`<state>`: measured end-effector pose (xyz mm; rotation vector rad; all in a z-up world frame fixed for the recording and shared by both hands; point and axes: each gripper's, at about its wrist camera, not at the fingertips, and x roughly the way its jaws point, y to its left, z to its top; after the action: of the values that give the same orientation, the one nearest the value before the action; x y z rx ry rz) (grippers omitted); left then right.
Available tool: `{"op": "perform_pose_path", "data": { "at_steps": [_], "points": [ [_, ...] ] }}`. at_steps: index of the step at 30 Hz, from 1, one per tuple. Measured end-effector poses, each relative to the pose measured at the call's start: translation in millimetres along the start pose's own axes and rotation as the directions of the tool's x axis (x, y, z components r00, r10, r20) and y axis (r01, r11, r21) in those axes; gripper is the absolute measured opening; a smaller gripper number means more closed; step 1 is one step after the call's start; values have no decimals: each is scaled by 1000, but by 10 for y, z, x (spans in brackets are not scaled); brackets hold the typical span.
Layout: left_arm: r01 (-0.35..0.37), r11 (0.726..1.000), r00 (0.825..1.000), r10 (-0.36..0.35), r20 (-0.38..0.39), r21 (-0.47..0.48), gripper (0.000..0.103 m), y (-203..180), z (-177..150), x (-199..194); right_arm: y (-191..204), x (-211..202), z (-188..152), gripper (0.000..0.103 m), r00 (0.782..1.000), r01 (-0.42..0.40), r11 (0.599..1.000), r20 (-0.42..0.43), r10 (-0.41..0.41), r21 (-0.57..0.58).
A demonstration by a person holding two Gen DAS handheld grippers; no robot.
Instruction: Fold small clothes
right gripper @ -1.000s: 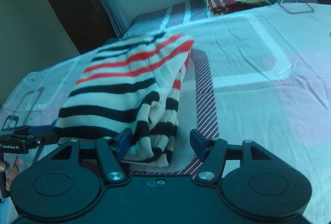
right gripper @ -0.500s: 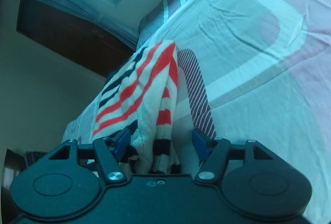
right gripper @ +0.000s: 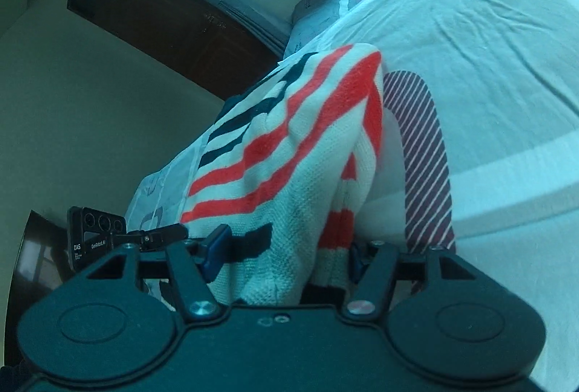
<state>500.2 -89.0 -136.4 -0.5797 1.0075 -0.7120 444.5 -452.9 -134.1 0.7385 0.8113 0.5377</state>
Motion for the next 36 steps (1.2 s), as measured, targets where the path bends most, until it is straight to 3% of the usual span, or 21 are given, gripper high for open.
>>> {"op": "perform_pose_path", "data": {
  "at_steps": [7,12,14,19,23,27,30,36],
  "points": [
    [6,1000,1000,-6,-8,17,69,7,-8,10,-92,-97,-12,47,1000,10,1000,4,-11,11],
    [-43,996,999,42,7,78,69,-119,-4,33,192,45,-10,41,991,136,984,26,-134,-116],
    [-64,992,998,63,19,107,61,-169,-28,15,331,41,-66,37,984,177,967,49,-171,-184],
    [-57,992,996,49,69,115,47,-243,-42,-104,444,-70,-103,34,983,176,966,93,-161,-187],
    [-66,986,995,54,80,152,46,-389,-13,-219,634,-145,-92,33,982,169,964,120,-146,-205],
    [-163,970,987,158,38,181,46,-380,-50,-85,459,11,-122,33,968,250,955,67,-243,-160],
    [-143,981,989,138,52,130,48,-313,-45,-96,329,-5,-121,33,977,205,976,71,-200,-72],
    [-179,979,984,176,35,96,52,-362,-30,6,342,-14,-132,33,972,225,973,79,-221,-51]
  ]
}}
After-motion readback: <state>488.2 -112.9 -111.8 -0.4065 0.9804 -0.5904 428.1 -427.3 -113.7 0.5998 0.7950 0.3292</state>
